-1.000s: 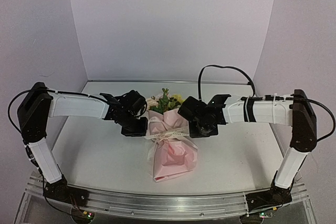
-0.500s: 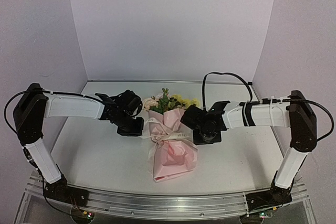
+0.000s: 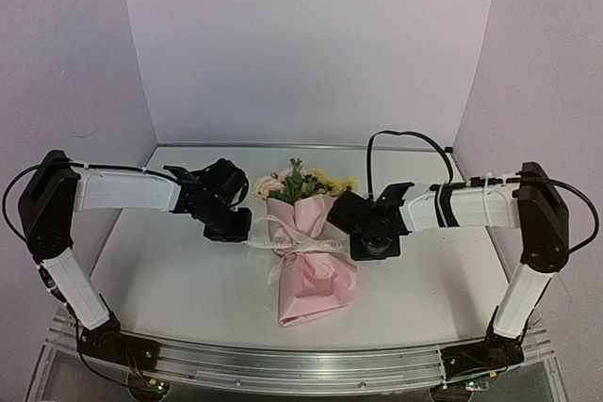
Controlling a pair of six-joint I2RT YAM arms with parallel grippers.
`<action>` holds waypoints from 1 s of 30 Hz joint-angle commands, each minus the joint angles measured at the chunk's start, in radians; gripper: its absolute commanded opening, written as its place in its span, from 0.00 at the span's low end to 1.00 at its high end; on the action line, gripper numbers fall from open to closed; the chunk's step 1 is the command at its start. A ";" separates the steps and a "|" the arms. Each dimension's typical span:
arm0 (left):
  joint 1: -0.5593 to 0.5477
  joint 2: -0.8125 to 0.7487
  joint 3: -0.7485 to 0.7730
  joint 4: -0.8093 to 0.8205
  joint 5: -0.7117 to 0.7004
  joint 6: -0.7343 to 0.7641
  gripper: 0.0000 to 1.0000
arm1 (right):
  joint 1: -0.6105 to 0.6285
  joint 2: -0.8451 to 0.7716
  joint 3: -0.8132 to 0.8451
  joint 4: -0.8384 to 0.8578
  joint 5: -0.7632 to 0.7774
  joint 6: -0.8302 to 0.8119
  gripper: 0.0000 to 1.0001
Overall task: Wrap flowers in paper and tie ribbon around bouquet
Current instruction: Tie the half-tied ribbon around the folded bouquet.
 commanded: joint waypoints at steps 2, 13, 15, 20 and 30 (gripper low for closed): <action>0.042 -0.053 -0.012 -0.024 -0.042 0.018 0.00 | -0.013 -0.016 -0.004 -0.049 0.050 0.024 0.00; 0.068 -0.059 -0.024 -0.021 -0.036 0.024 0.00 | -0.017 -0.021 -0.023 -0.069 0.052 0.047 0.00; 0.074 -0.063 -0.029 -0.018 -0.033 0.024 0.00 | -0.023 -0.023 -0.031 -0.081 0.057 0.054 0.00; 0.091 -0.066 -0.040 -0.010 -0.024 0.024 0.00 | -0.027 -0.021 -0.051 -0.087 0.049 0.073 0.00; 0.098 -0.045 -0.007 0.018 0.043 0.058 0.00 | 0.034 0.007 0.011 -0.023 -0.065 0.080 0.00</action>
